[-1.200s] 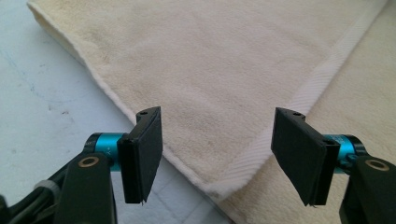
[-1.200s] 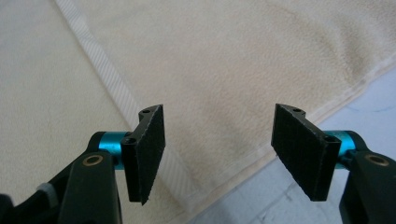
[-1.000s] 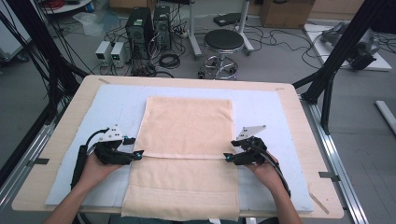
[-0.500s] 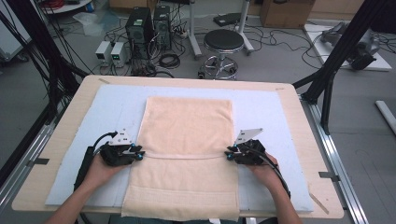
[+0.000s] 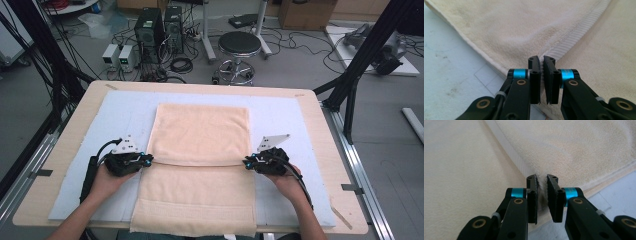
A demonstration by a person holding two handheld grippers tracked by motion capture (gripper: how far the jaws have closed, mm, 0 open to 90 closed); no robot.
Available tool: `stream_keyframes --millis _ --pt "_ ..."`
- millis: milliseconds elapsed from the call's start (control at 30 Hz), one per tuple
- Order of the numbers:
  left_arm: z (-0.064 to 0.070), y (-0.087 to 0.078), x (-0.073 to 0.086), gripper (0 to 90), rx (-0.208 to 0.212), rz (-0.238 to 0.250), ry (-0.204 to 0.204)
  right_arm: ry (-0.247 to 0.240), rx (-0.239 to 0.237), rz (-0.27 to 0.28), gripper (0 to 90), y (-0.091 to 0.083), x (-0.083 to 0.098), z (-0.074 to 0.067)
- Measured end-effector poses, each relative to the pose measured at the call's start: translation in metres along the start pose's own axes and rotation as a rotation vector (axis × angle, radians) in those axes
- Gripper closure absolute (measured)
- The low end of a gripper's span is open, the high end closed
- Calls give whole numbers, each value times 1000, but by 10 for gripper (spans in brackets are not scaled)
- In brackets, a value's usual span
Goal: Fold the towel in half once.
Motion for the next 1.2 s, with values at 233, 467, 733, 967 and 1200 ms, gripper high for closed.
stream_keyframes --millis 233,467,733,967,1200 --pt "9 -16 -4 835 18 38 1 -26 -7 -4 798 -16 -5 -10" --pt "28 -31 2 836 46 22 37 -59 -28 -8 797 -27 4 -31" --pt "49 -46 12 837 72 0 44 -82 -59 -20 797 -36 18 -56" --pt "60 -51 20 833 99 -30 47 -94 -82 -34 780 -36 27 -70" --pt "55 -54 15 538 70 1 33 -32 -111 -10 503 -36 27 -63"
Point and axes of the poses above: each handheld gripper's, and its own axes: y roughly forward along the jaws, x roughly out of its underside, z roughly to its right, the point moved 2 cm from there along y, roughly forward along the jaws, and after that the axes turned 5 degrees about y, right-handed, at the moved point
